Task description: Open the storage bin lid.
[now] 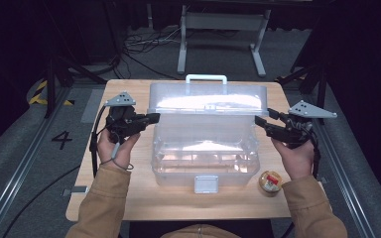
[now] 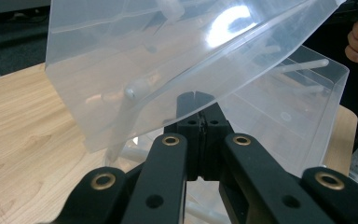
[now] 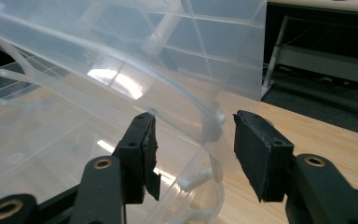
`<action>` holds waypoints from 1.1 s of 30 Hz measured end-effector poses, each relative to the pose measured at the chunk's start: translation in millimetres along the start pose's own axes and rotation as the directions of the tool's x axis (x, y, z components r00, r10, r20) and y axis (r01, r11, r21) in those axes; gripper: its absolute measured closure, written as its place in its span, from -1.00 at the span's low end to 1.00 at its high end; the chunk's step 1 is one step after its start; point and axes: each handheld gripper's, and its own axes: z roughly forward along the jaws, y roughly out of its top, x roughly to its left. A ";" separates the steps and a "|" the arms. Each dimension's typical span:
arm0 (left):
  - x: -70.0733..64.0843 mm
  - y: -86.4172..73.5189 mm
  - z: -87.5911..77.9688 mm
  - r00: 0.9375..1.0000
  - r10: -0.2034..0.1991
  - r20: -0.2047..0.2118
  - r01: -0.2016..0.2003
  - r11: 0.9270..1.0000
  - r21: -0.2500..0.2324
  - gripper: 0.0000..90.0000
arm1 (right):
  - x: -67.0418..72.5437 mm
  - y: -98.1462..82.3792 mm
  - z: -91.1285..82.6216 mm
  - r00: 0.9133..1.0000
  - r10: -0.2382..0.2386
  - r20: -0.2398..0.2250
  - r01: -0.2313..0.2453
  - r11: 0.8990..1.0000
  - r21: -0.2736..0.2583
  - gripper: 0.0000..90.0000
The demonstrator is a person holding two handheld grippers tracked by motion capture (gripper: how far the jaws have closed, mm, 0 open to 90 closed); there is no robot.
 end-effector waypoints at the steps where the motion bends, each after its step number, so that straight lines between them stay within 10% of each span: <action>1: 0.4 0.1 0.2 1.000 0.001 0.000 -0.001 1.000 -0.002 0.99 | 0.0 0.9 2.8 1.000 0.000 0.008 0.000 1.000 0.003 0.08; 20: 1.0 0.0 1.3 1.000 -0.006 0.005 0.006 1.000 0.003 0.99 | 0.1 8.1 26.2 0.996 0.028 0.081 -0.027 1.000 -0.011 0.08; 33: 2.2 -1.4 0.4 1.000 -0.025 0.015 0.025 1.000 0.016 0.90 | 7.8 9.9 25.2 0.977 -0.002 0.212 0.014 0.998 -0.055 0.47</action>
